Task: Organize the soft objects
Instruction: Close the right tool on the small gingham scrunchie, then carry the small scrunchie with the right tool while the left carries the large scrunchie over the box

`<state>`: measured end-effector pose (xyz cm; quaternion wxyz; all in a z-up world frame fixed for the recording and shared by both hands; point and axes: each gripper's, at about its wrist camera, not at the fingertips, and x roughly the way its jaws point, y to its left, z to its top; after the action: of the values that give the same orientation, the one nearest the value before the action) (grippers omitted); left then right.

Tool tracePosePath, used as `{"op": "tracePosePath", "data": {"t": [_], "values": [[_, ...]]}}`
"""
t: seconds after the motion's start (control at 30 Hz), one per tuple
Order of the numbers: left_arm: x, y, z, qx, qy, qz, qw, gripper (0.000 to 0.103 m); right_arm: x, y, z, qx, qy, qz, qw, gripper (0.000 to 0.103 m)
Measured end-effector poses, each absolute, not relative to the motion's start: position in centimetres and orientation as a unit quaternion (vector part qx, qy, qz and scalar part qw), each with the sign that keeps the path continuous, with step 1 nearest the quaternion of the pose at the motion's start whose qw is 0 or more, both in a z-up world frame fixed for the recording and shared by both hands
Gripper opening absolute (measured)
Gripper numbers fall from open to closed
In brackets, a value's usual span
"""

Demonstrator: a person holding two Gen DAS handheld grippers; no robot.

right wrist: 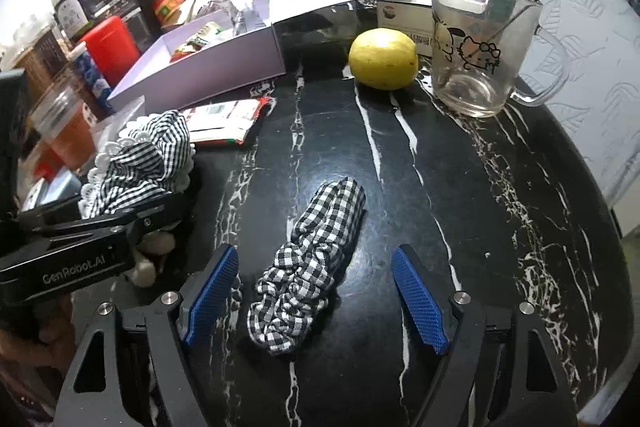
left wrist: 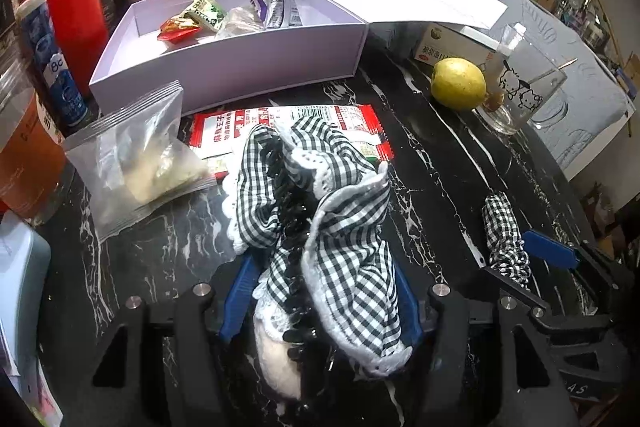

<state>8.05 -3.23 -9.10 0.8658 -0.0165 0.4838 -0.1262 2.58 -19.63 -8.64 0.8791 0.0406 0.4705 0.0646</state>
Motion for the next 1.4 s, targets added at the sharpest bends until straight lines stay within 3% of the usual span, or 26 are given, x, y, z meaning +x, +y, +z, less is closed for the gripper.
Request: {"op": "tracePosePath", "data": {"t": [0.2,0.37,0.5,0.57,0.73,1.4], "values": [[8.1,-3.1,-9.1,-0.026,0.478,-0.130,0.868,0.060,2.4,-19.5,-8.7,0.035,0.466,0.053,0.883,0.074],[8.0,-3.4,-9.2,-0.012,0.472,-0.127,0.872,0.060,2.3,-19.7,-8.6,0.025,0.463,0.045,0.885,0.062],[7.7,-3.4,-9.3,-0.002,0.464,-0.125,0.877,0.060,2.1,-19.6,-8.6,0.026,0.459,0.050,0.887,0.046],[7.5,-3.4,-9.3,0.000,0.461,-0.126,0.878,0.055,2.0,-19.7,-8.5,0.030,0.460,0.057,0.886,0.031],[7.0,-3.6,-9.0,0.017,0.455,-0.130,0.881,0.043,1.9,-19.8,-8.5,0.039,0.461,0.060,0.885,0.024],[2.6,-2.5,-6.1,0.001,0.428,-0.170,0.888,0.042,0.3,-19.4,-7.6,0.106,0.455,0.132,0.874,0.023]]}}
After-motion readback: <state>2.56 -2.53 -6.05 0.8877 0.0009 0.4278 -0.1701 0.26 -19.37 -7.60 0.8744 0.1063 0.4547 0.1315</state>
